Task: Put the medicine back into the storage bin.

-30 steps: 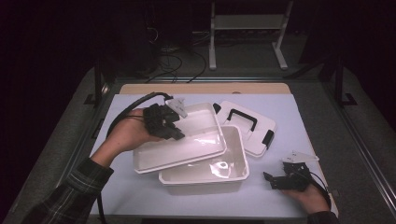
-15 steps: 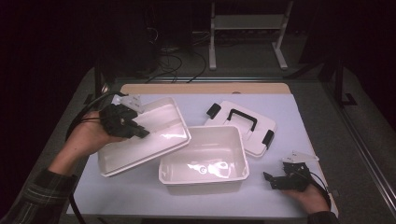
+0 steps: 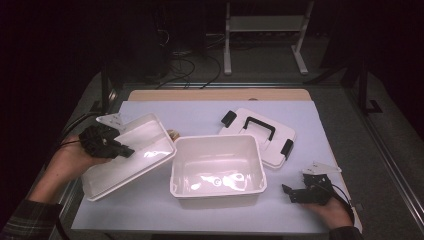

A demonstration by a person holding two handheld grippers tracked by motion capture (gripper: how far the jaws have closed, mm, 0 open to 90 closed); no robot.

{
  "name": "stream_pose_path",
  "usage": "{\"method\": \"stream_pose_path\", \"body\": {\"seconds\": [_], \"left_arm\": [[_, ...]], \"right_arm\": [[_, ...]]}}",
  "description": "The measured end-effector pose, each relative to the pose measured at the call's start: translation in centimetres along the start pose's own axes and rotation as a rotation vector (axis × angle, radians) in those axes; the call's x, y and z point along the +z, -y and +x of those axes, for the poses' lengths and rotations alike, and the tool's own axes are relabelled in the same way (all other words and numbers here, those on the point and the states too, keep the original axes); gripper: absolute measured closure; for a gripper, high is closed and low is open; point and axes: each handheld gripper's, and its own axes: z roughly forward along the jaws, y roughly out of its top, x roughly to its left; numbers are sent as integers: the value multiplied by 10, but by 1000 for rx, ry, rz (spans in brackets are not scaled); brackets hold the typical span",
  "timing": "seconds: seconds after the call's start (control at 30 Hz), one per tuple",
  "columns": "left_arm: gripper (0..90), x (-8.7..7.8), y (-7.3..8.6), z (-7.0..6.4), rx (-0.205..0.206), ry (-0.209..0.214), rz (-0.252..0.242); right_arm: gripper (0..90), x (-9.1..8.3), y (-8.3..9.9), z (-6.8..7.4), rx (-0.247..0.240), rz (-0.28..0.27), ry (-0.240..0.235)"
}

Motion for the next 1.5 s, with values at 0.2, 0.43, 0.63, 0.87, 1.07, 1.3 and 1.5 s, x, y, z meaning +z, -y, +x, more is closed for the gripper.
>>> {"method": "stream_pose_path", "body": {"seconds": [0.2,0.43,0.63,0.87,1.07,1.3,1.5], "left_arm": [[889,9,24,6,-58,-9,12],[889,29,40,8,-100,-22,35],[889,53,48,10,-123,-26,58],[889,79,53,17,-141,-56,84],[889,99,53,23,-156,-51,83],[888,112,55,27,-164,-47,101],[886,117,57,26,-152,-54,106]], "right_arm": [[93,0,0,0,0,0,0],[93,0,0,0,0,0,0],[93,0,0,0,0,0,0],[93,0,0,0,1,0,0],[93,0,0,0,1,-1,0],[93,0,0,0,1,-1,-1],[93,0,0,0,1,-1,0]]}}
